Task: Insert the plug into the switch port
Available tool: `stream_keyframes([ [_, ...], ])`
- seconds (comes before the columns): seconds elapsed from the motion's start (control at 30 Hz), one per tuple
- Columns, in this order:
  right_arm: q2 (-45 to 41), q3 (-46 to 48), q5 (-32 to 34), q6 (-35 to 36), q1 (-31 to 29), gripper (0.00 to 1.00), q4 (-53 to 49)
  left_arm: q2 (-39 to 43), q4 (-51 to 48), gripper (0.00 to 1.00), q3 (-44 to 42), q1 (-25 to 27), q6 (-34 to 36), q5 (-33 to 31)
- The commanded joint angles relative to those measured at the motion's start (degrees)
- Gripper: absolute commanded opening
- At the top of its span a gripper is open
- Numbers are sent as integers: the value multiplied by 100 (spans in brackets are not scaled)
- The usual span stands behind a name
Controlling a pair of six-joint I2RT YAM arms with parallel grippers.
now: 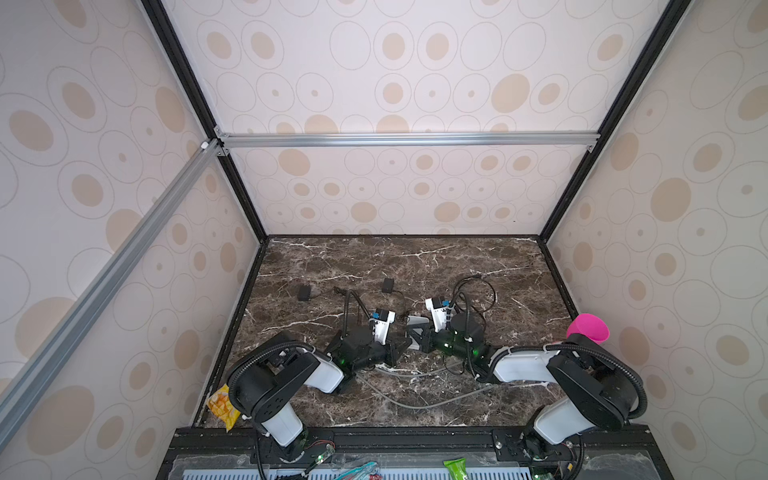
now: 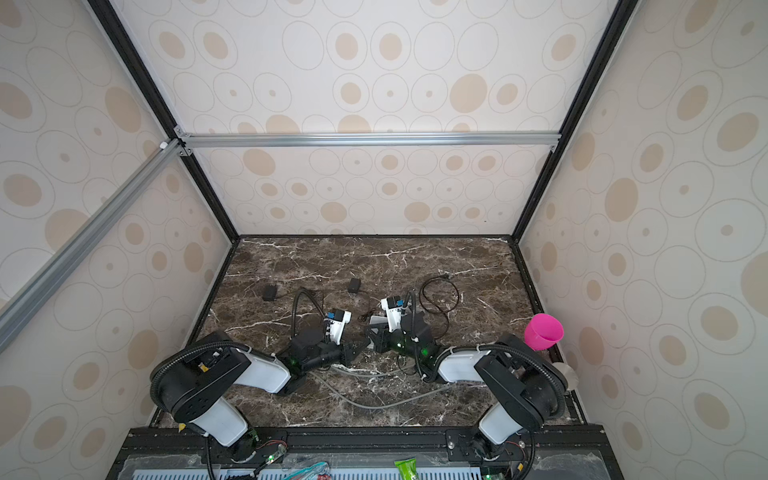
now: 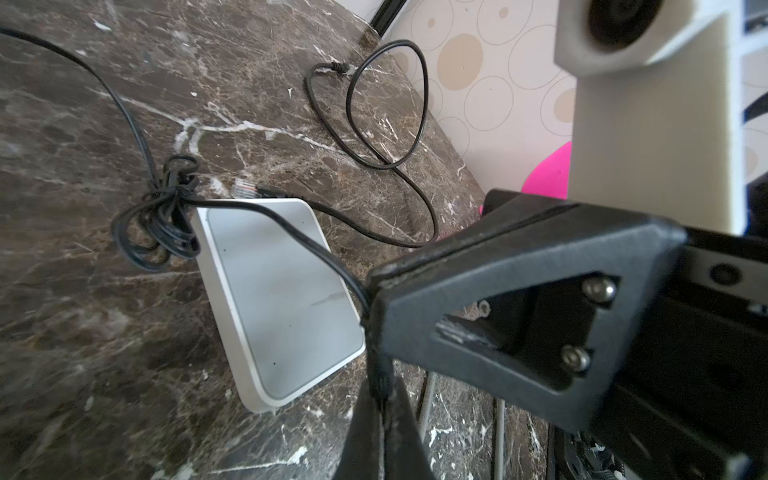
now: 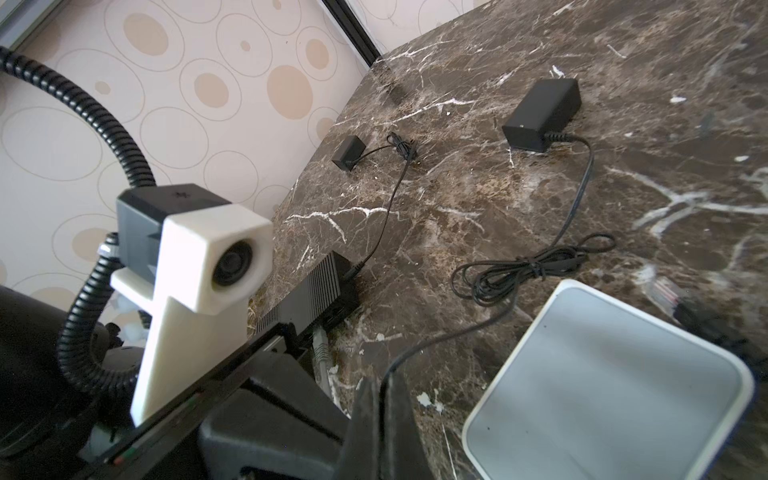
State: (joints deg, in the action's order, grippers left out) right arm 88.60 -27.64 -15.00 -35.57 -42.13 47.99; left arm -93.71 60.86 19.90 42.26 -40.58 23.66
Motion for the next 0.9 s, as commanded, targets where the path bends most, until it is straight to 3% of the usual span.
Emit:
stream_keyframes([
  [0.0, -112, -46, 116, 32, 8, 0, -60, 163, 417, 2, -84, -6, -46, -6],
  [0.4, -250, 13, 321, 81, 11, 0, -214, 409, 685, 1, -343, -71, -106, -36],
  [0.87, -224, -49, 87, 94, 4, 0, -347, 587, 484, 0, -355, -86, -170, -85],
])
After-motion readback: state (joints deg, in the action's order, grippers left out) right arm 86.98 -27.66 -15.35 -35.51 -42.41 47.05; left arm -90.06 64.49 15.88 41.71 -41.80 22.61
